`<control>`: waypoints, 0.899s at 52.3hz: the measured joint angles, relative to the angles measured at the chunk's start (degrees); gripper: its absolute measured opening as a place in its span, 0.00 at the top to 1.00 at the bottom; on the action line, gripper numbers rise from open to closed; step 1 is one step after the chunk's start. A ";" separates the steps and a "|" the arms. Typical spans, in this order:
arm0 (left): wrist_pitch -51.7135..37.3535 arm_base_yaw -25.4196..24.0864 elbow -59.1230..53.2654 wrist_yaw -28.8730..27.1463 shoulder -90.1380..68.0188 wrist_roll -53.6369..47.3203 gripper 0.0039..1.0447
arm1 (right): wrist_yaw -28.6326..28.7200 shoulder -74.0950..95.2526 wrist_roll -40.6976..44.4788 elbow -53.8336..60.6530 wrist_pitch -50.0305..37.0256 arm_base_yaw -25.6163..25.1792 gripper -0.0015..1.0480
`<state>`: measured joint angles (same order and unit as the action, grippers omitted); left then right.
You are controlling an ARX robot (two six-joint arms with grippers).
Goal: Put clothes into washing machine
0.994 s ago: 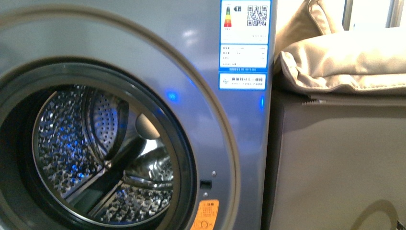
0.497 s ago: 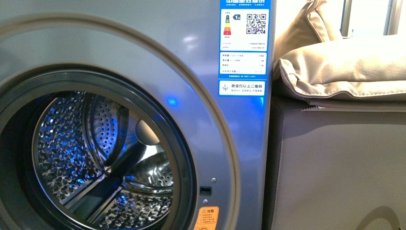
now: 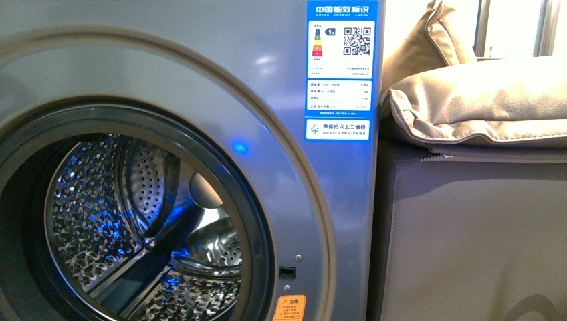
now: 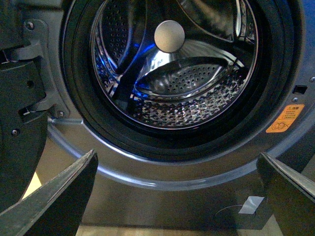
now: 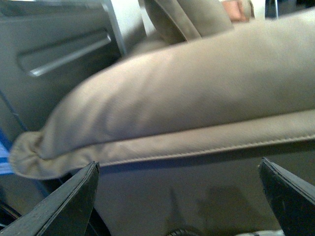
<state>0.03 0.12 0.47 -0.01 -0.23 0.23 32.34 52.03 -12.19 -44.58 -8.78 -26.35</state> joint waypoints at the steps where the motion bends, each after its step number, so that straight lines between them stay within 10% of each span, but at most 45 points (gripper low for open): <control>1: 0.00 0.00 0.00 0.00 0.00 0.00 0.06 | -0.17 1.81 1.70 -1.70 2.40 -0.02 0.07; 16: 0.00 0.00 0.00 0.00 0.00 0.00 0.06 | -9.77 21.40 22.43 -7.04 20.98 -0.46 0.07; 47: 0.00 0.00 0.00 0.00 0.00 0.00 0.06 | -16.46 61.22 26.62 -3.61 -0.55 -3.21 0.07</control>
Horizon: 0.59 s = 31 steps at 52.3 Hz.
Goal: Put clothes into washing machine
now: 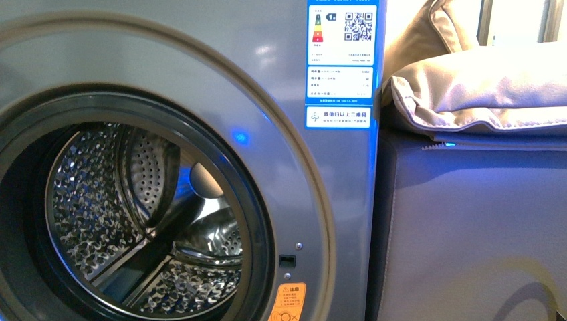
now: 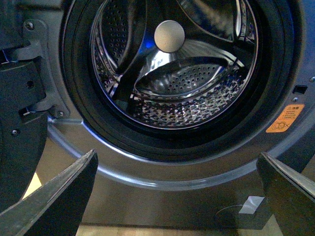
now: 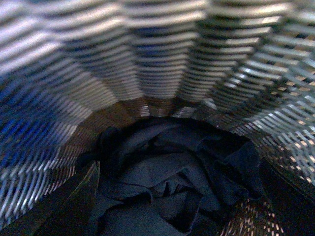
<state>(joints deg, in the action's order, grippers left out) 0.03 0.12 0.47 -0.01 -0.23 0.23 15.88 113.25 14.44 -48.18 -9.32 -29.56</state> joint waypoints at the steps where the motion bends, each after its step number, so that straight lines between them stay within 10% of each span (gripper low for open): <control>1: 0.00 0.00 0.00 0.00 0.00 0.00 0.06 | -0.13 1.29 -0.31 -0.15 -0.42 0.04 0.07; 31: 0.00 0.00 0.00 0.00 0.00 0.00 0.06 | -0.79 32.92 -5.42 -8.70 -9.35 0.17 0.07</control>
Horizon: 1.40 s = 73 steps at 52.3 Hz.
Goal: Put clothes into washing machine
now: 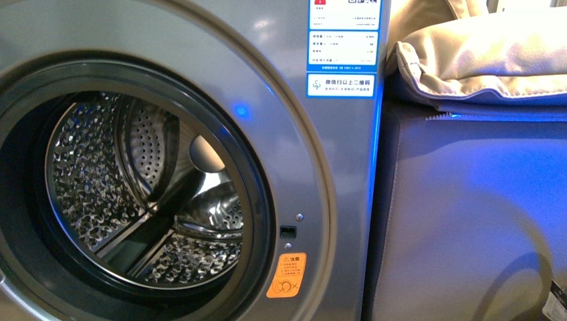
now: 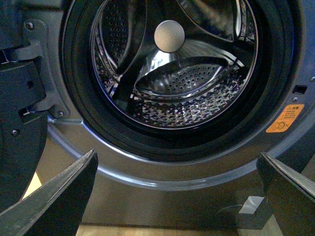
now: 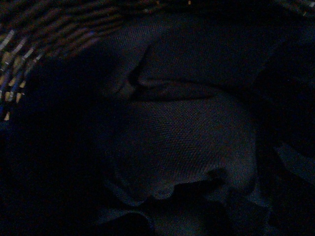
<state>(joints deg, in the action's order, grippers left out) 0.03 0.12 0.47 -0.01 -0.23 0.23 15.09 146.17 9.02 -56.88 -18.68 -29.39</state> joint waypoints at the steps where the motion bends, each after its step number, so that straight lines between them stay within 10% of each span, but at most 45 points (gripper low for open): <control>1: 0.00 0.00 0.00 0.00 0.00 0.00 0.06 | 0.00 0.66 -0.24 -0.17 -0.17 0.00 0.07; 73: 0.00 0.00 0.00 0.00 0.00 0.00 0.06 | 2.34 20.70 -0.50 -8.37 -8.70 -3.98 0.16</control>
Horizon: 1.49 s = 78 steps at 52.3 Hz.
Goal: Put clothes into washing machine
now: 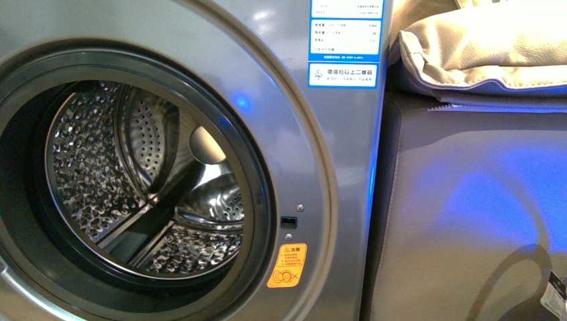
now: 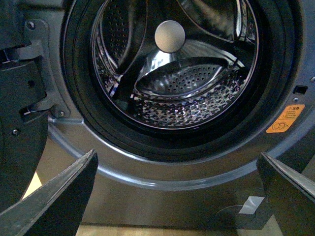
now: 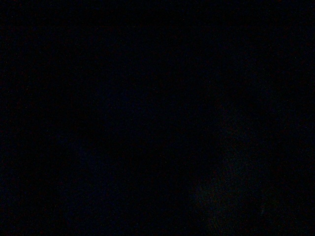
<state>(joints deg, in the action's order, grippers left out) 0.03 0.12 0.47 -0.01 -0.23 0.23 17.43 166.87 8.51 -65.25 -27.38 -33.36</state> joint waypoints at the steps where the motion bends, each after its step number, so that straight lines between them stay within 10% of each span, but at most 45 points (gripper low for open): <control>1: 0.00 0.00 0.00 0.00 0.00 0.00 0.06 | -0.07 0.02 0.07 0.00 -0.09 -0.02 0.18; 28: 0.00 0.00 0.00 0.00 0.00 0.00 0.06 | 3.87 -12.61 -2.32 13.29 -7.02 -0.66 0.85; 54: 0.00 0.00 0.00 0.00 0.00 0.00 0.06 | 19.32 -59.74 -0.52 31.30 -3.63 -6.86 0.86; 78: 0.00 0.00 0.00 0.00 0.00 0.00 0.06 | 25.86 -96.06 -2.56 24.06 6.64 -4.50 0.86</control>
<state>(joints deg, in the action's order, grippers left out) 0.03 0.12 0.47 -0.01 -0.23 0.23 43.29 70.81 5.96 -41.19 -20.73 -37.87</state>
